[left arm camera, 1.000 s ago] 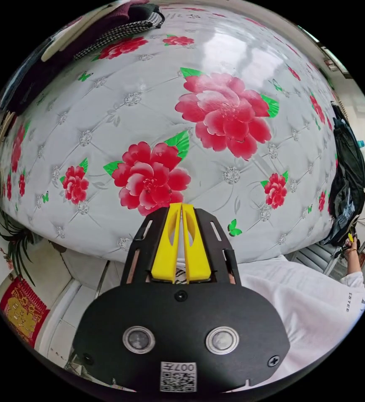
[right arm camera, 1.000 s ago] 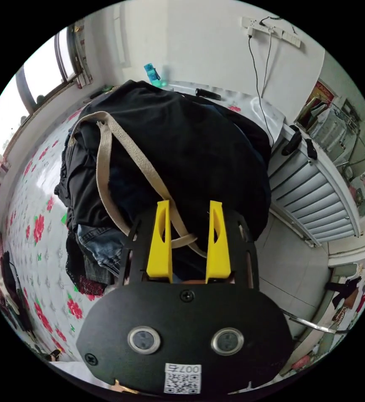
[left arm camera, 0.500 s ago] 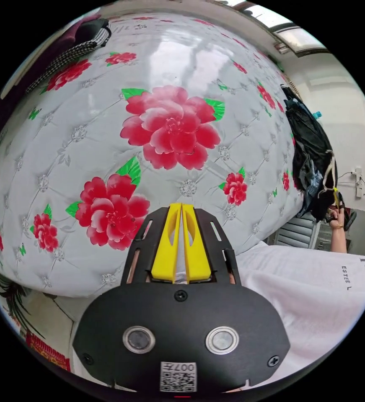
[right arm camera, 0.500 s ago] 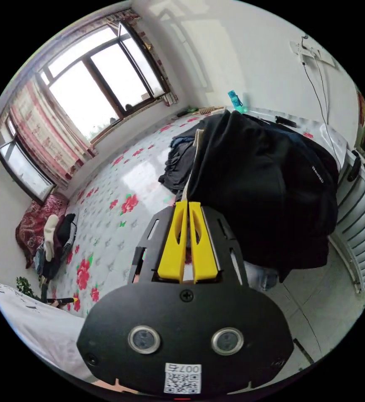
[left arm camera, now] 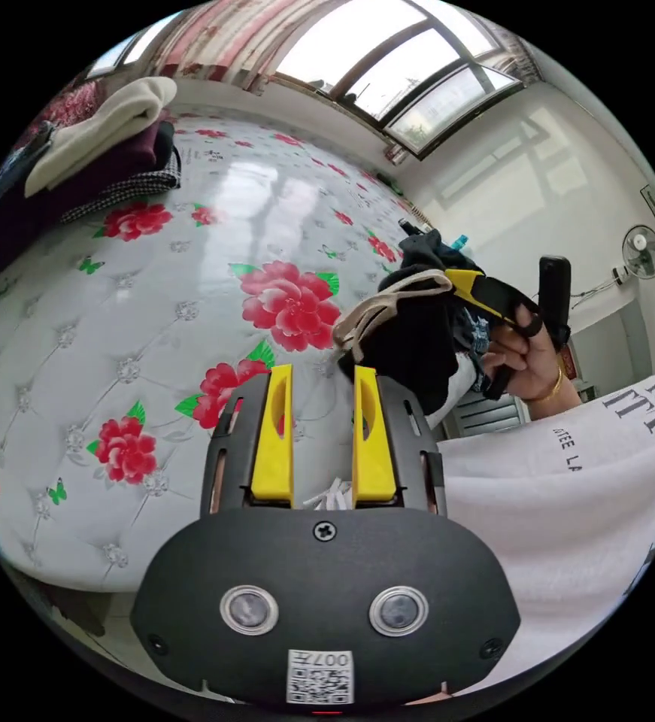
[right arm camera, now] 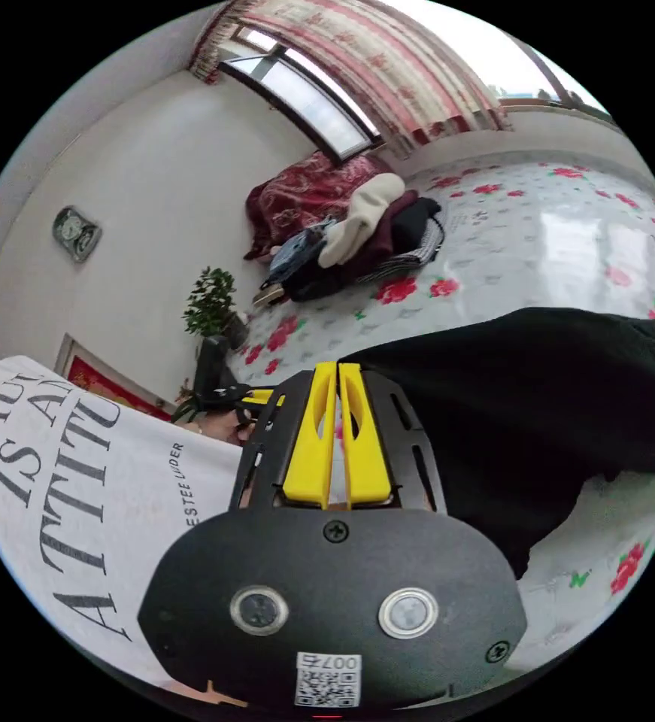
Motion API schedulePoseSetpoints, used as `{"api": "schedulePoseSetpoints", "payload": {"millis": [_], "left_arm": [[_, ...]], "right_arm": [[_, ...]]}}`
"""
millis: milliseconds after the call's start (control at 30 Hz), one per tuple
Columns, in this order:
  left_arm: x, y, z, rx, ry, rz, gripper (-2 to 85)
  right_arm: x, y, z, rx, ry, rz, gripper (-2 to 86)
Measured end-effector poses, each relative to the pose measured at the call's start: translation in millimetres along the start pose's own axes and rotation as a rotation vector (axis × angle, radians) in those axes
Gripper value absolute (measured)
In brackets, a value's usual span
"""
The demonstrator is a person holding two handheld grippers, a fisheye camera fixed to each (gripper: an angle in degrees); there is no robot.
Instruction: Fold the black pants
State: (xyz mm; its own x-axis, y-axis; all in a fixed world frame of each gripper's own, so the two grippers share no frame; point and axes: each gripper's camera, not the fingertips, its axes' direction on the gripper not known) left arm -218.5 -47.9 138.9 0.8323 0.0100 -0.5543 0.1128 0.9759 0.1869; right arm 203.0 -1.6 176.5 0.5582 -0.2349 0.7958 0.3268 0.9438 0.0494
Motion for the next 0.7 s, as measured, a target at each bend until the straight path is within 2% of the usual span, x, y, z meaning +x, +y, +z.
{"api": "schedulePoseSetpoints", "payload": {"millis": [33,67,133,200,333,533,633,700], "left_arm": [[-14.1,12.1,-21.4,0.045,-0.057,-0.034,9.0],[-22.0,17.9,-32.6,0.065,-0.087,-0.055,8.5],[-54.4,39.4,-73.5,0.092,-0.204,-0.137,7.7],[-77.1,56.6,-100.4,0.094,-0.279,-0.196,8.2],[-107.7,93.7,-144.3,0.099,-0.319,-0.263,9.5],[-103.3,105.2,-136.3,0.013,-0.255,-0.241,13.1],[-88.6,88.6,-114.7,0.011,-0.154,-0.203,13.8],[-74.5,76.0,-97.1,-0.009,-0.148,-0.168,14.2]], "right_arm": [[-19.7,-10.1,29.6,-0.045,-0.052,-0.060,0.2],[-39.1,-17.1,52.8,-0.078,-0.023,-0.132,0.5],[-61.0,-21.0,68.5,-0.082,0.017,-0.260,1.2],[-65.2,-21.2,72.8,-0.053,0.045,-0.290,1.9],[-14.3,-6.7,71.6,-0.017,0.200,-0.022,3.8],[72.5,47.8,6.0,0.095,0.591,0.451,5.6],[101.3,60.1,-26.7,0.096,0.738,0.543,6.8],[118.1,61.3,-38.3,0.060,0.811,0.568,7.2]]}}
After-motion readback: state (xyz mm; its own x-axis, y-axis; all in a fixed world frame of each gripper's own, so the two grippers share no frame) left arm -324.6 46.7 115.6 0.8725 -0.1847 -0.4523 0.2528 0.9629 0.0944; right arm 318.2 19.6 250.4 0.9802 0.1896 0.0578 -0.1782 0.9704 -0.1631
